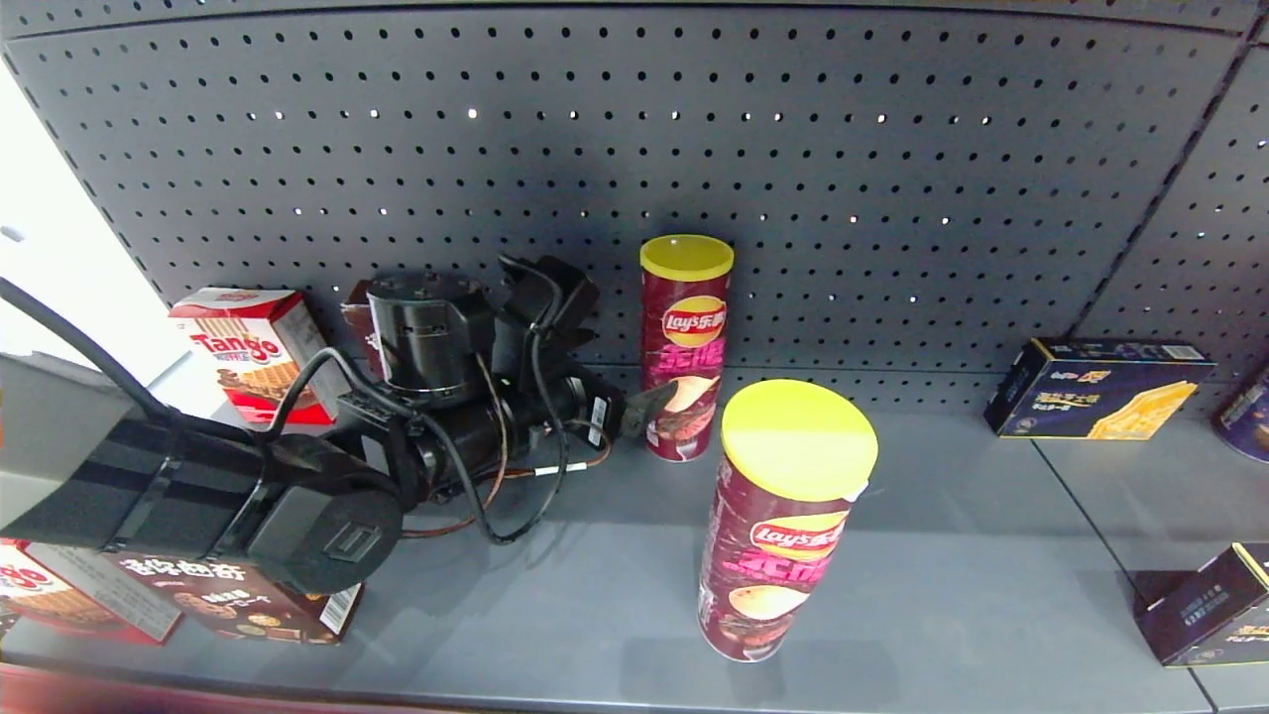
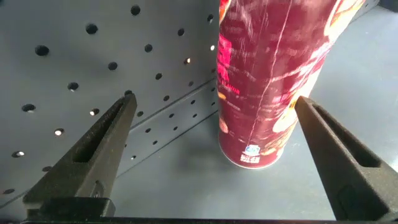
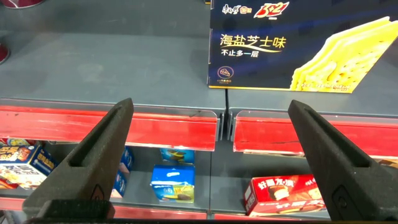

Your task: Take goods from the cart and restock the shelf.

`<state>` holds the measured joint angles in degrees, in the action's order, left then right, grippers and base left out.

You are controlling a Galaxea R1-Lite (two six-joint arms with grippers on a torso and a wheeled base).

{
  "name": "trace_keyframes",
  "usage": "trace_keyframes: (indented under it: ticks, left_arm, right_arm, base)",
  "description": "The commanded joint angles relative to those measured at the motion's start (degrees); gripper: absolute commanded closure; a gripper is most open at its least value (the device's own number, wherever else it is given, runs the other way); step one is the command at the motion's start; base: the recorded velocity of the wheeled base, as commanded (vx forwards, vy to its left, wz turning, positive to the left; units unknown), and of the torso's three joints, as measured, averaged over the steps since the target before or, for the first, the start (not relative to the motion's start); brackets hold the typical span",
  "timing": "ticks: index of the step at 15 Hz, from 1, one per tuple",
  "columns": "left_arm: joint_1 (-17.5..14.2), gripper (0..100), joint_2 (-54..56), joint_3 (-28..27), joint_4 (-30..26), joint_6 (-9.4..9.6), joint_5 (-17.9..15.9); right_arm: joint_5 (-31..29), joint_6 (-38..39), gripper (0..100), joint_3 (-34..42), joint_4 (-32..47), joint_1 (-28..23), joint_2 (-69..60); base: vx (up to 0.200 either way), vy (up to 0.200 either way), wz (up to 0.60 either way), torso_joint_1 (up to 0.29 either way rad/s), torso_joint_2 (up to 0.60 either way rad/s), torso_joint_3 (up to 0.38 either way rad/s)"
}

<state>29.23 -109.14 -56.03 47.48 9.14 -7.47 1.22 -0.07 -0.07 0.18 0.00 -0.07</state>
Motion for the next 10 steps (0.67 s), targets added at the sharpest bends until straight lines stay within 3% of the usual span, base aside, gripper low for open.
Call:
trace_keyframes:
  ticks: [1, 8, 10]
  left_arm:
    - [0.1, 0, 2.5, 0.0, -0.1, 0.00, 0.4]
    - [-1.5, 0, 15.0, 1.2, -6.2, -0.18, 3.2]
    - [-1.3, 0, 19.1, 1.4, -7.3, -0.27, 6.9]
  right_arm:
    - [0.0, 0.0, 0, 0.0, 0.0, 0.0, 0.1]
    - [0.0, 0.0, 0, 0.0, 0.0, 0.0, 0.1]
    - [0.0, 0.0, 0, 0.0, 0.0, 0.0, 0.1]
  base:
    - [0.000, 0.000, 0.00, 0.000, 0.00, 0.000]
    - [0.000, 0.000, 0.00, 0.000, 0.00, 0.000]
    - [0.000, 0.000, 0.00, 0.000, 0.00, 0.000]
